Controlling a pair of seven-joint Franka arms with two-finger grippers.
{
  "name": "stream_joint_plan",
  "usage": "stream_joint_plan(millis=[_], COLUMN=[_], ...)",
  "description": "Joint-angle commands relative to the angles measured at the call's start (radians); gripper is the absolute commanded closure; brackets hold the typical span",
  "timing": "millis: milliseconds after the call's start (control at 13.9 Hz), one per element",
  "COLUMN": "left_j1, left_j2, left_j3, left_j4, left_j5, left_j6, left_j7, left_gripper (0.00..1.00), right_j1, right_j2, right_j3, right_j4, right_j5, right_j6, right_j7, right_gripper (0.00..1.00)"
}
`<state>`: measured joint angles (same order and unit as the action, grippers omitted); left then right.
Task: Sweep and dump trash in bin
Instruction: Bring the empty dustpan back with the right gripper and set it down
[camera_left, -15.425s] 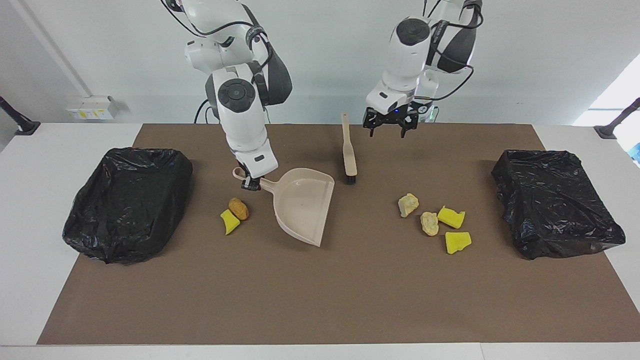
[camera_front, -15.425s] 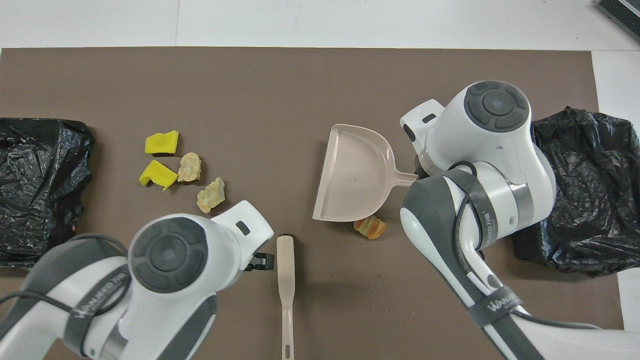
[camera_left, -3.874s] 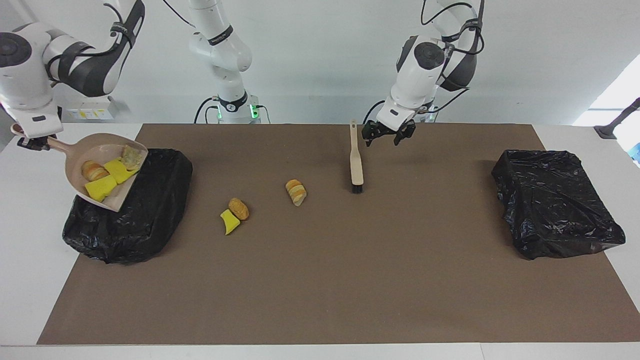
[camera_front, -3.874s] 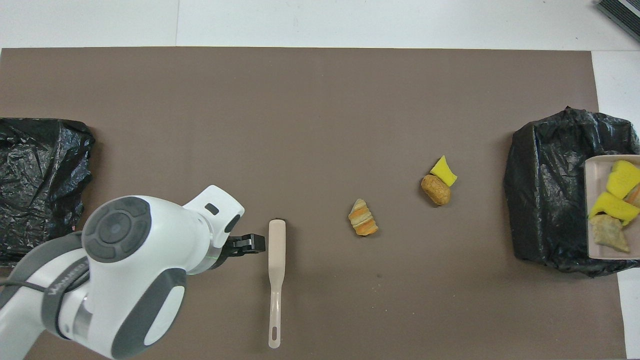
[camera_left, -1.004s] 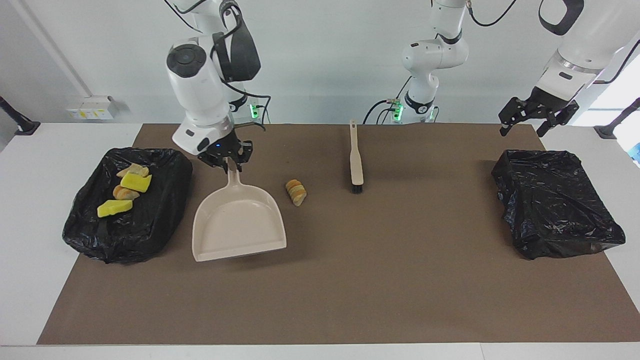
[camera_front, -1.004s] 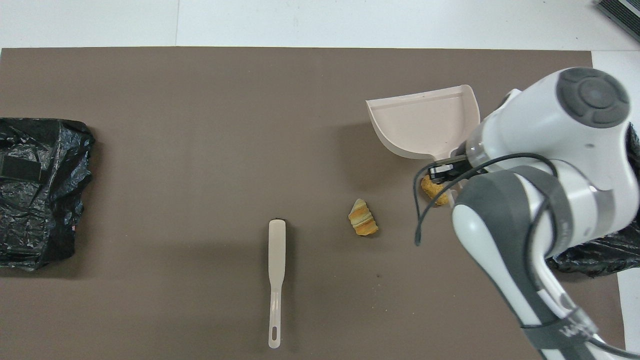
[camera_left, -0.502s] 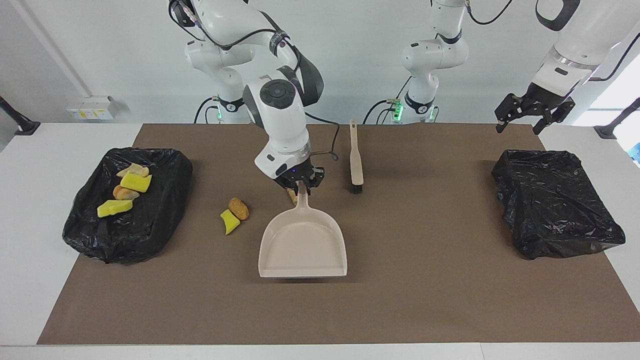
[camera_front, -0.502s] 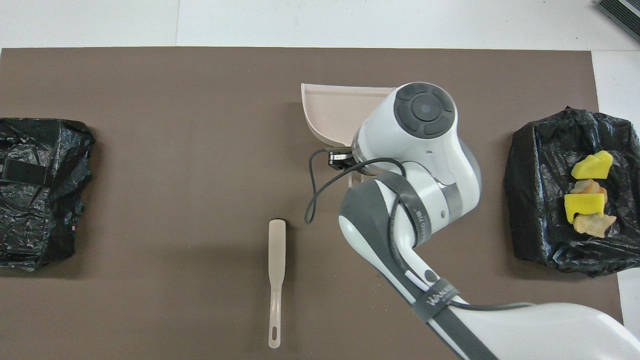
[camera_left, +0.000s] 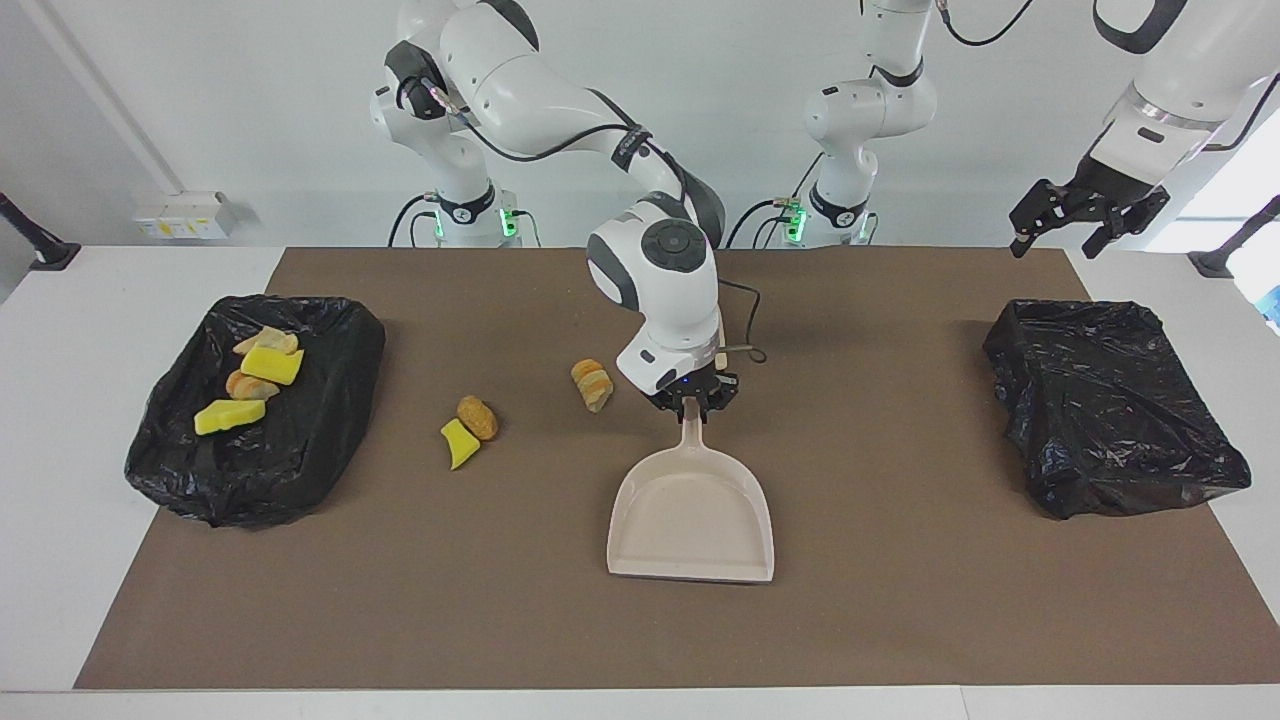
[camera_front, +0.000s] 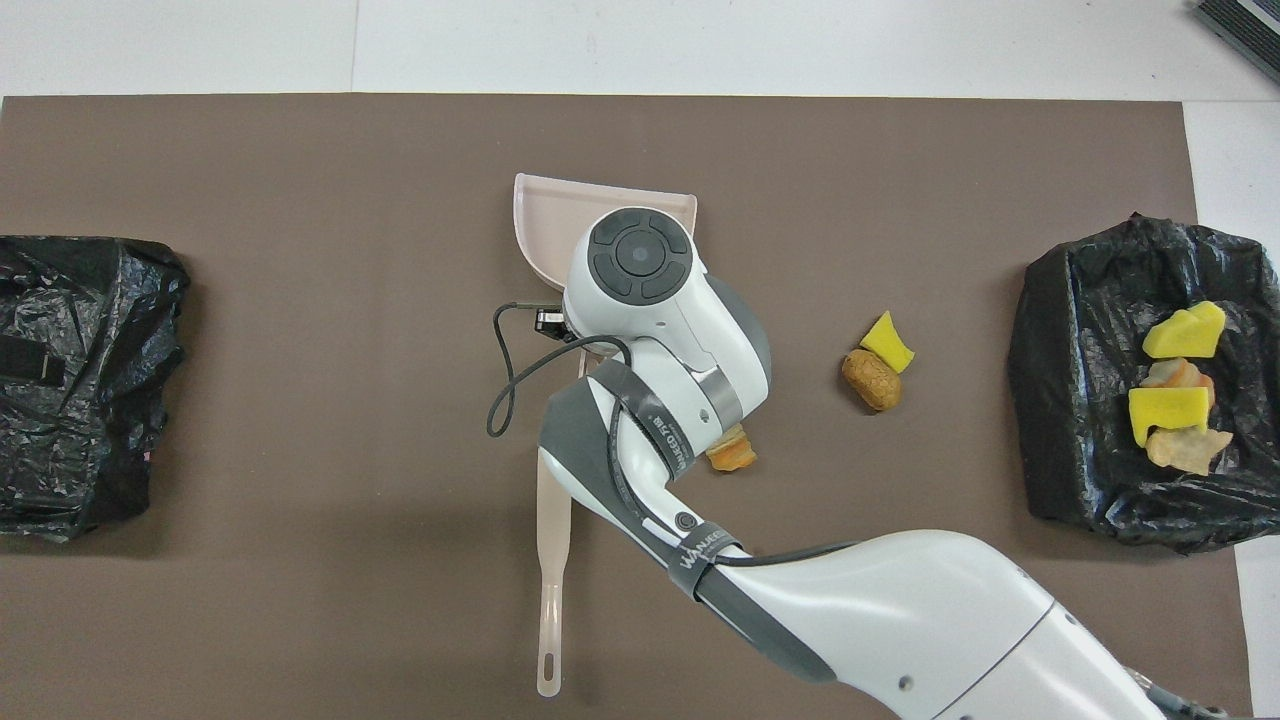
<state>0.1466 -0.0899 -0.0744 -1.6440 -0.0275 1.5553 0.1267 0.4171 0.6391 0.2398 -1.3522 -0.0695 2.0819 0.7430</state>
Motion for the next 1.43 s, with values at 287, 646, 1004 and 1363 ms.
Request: stream_joint_plan(millis=[287,646,1004,1363], left_j1=[-0.021,-0.088,-0.156,-0.217], left_j2=[-0.014,-0.014,0.007,0.067], left_j3=[-0.013,-0.016,-0.018,-0.016], left_j4=[-0.057,-0.109,-0.172,-0.181], left_j5=[-0.011,-0.012,-0.017,-0.041], left_j6=[0.103,0.109,0.257,0.422], left_j7=[-0.004,-0.015,-0.182,-0.215], left_gripper=[0.00,0.00,0.00,0.00], right_j1=[-0.029,-0.073,-0.089,-0.077], right_j2=[-0.016,-0.165,-0.352,-0.534], right_j3=[0.006,0.009,0.010,0.010], right_j4=[0.033,-0.076,-0.210,-0.457], right_j5=[-0.020,-0.004,-0.001,0.011], right_j6=[0.029,-0.014,-0.174,-0.102], right_j7=[0.001,-0.072,-0.171,-0.166], right_gripper=[0.00,0.00,0.00,0.00])
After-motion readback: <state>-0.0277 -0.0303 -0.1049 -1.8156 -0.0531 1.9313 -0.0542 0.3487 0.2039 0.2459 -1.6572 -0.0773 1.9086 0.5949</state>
